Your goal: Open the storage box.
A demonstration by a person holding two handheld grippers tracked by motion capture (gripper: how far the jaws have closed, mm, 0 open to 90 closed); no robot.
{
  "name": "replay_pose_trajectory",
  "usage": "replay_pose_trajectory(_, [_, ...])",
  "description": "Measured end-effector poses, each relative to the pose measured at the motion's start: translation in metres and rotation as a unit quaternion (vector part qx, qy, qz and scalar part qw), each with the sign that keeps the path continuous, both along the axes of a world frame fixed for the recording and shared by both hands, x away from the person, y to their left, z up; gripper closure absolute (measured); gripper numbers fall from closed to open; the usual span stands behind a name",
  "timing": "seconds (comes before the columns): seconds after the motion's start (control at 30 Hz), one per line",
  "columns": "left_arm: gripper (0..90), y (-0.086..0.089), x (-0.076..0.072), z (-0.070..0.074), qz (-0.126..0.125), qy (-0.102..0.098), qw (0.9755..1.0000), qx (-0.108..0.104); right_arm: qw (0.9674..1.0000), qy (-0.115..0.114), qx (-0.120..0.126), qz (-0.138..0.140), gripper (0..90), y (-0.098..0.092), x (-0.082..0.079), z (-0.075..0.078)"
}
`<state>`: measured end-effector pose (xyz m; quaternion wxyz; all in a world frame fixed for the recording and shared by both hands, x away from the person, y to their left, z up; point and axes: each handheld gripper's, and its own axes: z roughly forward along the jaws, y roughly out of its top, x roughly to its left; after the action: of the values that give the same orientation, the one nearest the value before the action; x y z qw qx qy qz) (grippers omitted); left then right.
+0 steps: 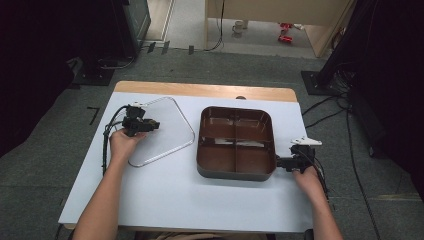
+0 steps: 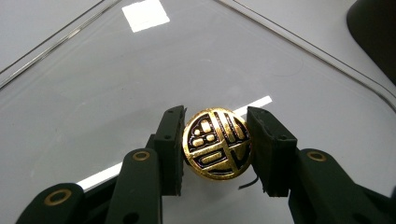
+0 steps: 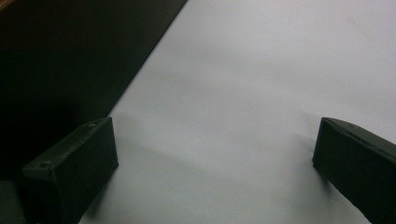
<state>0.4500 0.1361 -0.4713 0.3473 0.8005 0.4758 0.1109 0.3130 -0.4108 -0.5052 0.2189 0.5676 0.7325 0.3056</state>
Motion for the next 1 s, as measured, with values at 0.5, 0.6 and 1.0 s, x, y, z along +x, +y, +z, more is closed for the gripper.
replay_pose_trajectory(0.5, [45.0,0.004,-0.004,0.011,-0.004,-0.008,0.9997,-0.021,1.0,0.0,0.0,0.0,0.0,0.0,0.0,0.0])
replay_pose_trajectory(0.6, [40.2,0.005,-0.007,0.017,-0.006,-0.013,0.9995,-0.027,1.0,0.0,0.0,0.0,0.0,0.0,0.0,0.0])
replay_pose_trajectory(1.0, [34.4,0.004,-0.027,0.051,-0.01,-0.032,0.9962,-0.08,1.0,-0.001,0.0,0.0,0.0,0.0,0.0,0.0])
